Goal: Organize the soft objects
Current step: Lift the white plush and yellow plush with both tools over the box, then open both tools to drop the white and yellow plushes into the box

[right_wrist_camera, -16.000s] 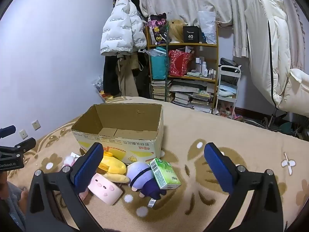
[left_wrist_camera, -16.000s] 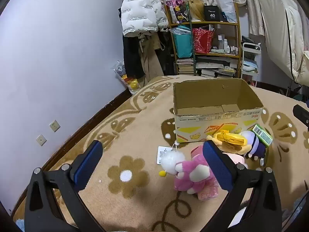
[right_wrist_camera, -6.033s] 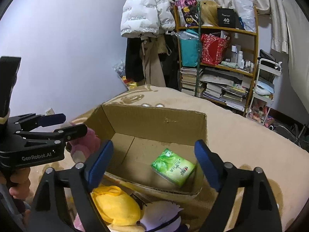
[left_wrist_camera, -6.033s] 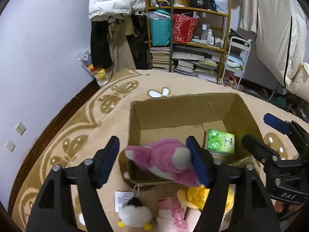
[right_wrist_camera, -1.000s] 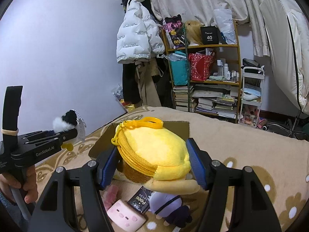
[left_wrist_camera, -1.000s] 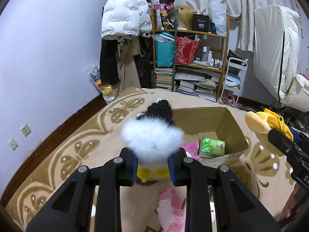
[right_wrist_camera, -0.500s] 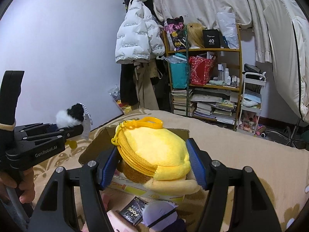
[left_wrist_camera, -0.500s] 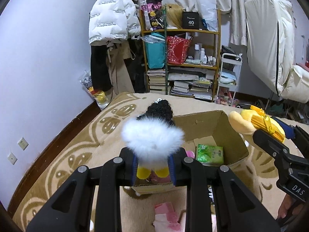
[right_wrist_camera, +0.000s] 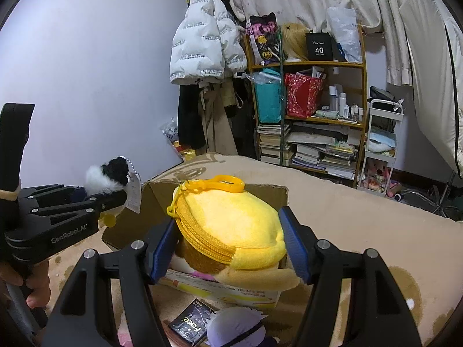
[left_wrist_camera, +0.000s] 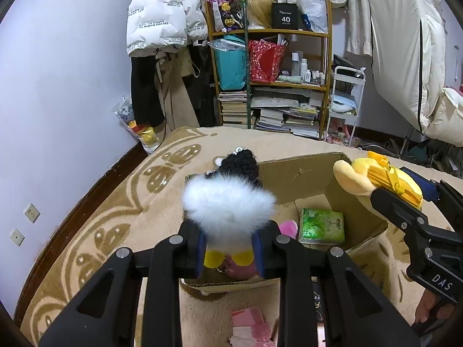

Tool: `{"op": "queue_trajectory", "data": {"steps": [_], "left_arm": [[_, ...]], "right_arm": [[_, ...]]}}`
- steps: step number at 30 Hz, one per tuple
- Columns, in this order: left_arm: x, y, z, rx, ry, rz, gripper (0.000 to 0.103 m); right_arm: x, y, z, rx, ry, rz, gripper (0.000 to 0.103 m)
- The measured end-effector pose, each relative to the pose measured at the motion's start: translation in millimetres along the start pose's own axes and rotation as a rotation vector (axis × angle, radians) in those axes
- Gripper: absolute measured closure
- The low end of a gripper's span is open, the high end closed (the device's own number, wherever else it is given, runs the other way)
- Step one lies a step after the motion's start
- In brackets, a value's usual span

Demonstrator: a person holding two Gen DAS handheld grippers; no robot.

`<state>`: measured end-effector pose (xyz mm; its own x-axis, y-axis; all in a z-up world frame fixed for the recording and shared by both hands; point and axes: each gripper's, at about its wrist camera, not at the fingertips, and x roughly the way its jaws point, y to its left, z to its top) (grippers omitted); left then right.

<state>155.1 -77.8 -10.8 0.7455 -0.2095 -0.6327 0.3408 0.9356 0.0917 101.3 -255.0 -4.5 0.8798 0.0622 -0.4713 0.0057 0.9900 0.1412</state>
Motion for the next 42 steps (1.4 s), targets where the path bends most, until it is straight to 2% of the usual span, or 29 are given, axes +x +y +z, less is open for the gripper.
{"op": "queue_trajectory", "data": {"steps": [17,24,31,36,38,42], "left_arm": [[27,-4,-4,0.009,0.051,-0.029,0.077],[39,-7,-9,0.017,0.091,-0.040,0.073],[46,-4,-16,0.000,0.131,-0.019,0.069],[42,1,-16,-0.012,0.128,0.005,0.054],[38,1,-15,-0.004,0.128,0.016,0.052],[33,5,-15,-0.007,0.156,0.027,0.040]], "right_arm": [[23,-8,-5,0.008,0.050,0.004,0.031],[31,-13,-9,0.022,0.077,0.011,0.028],[32,-16,-11,0.039,0.085,0.023,0.026],[31,-17,-12,0.047,0.084,0.030,0.020],[29,-16,-12,0.044,0.075,0.029,0.012],[24,-11,-13,0.026,0.069,0.017,0.009]]}}
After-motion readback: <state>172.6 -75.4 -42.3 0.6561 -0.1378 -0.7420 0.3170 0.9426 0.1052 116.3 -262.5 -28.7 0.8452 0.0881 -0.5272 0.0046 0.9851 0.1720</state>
